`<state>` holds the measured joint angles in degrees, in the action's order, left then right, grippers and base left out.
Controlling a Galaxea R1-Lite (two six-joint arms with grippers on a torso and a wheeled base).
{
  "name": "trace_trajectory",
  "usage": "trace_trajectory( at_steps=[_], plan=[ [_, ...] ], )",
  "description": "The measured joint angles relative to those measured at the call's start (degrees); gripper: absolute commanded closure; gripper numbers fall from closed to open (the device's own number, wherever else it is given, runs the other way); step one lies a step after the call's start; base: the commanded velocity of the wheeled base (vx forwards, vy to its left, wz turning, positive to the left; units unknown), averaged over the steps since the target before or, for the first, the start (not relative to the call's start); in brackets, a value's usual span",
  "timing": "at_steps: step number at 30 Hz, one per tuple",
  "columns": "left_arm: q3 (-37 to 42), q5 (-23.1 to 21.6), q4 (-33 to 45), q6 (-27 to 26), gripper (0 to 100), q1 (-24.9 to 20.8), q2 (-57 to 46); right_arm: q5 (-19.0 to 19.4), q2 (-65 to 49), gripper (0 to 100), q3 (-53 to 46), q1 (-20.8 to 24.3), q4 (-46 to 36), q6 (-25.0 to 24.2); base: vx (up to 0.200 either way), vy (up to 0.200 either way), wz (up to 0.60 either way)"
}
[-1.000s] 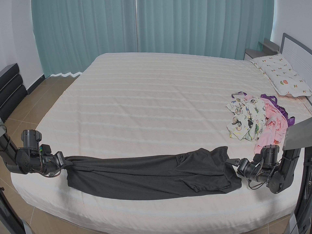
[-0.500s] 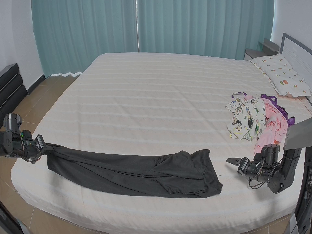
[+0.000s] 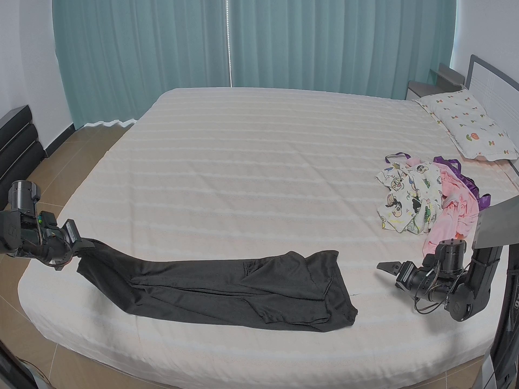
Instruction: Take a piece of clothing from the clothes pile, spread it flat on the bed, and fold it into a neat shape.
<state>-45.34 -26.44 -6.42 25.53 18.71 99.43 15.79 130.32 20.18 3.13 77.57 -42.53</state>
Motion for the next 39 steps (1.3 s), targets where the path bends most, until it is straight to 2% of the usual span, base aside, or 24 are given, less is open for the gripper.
trace_trajectory(
  at_steps=[3, 7, 13, 16, 20, 23, 30, 39],
  plan=[
    [0.20, 2.39, 0.84, 2.68, 100, -5.10, -1.35, 0.00, -0.02, 0, -0.04, 0.04, 0.00, 0.00, 0.000, 0.000, 0.00],
    [0.17, 7.27, 1.39, 7.05, 100, -14.23, -2.88, 0.00, -0.05, 0, -0.04, 0.06, 0.00, 0.00, 0.000, 0.000, 0.00],
    [-1.51, 14.70, 1.96, 13.31, 100, -30.28, -3.90, 0.00, -0.11, 0, -0.12, 0.15, 0.02, 0.04, 0.000, 0.000, 0.00],
    [-3.67, 18.64, 2.11, 16.90, 100, -38.22, -3.12, 0.00, -0.11, 0, -0.22, 0.15, 0.16, 0.06, 0.000, 0.000, 0.00],
    [-7.75, 22.75, 2.11, 21.10, 100, -46.39, -0.30, 0.00, -0.09, 0, -0.48, 0.17, 1.06, 0.09, 0.000, 0.000, 0.00],
    [-11.30, 24.10, 2.00, 23.60, 100, -51.37, 2.50, 0.00, -0.05, 0, -0.74, 0.20, 1.63, 0.11, 0.000, 0.000, 0.00],
    [-17.37, 24.89, 1.89, 25.32, 100, -58.93, 7.90, 0.00, 0.17, 0, -1.07, 0.66, 2.11, 0.09, 0.000, 0.000, 0.00],
    [-20.37, 24.64, 1.74, 27.78, 100, -61.77, 11.22, 0.02, 0.33, 0, -1.19, 1.02, 2.13, 0.09, 0.000, -0.178, 0.00]
  ],
)
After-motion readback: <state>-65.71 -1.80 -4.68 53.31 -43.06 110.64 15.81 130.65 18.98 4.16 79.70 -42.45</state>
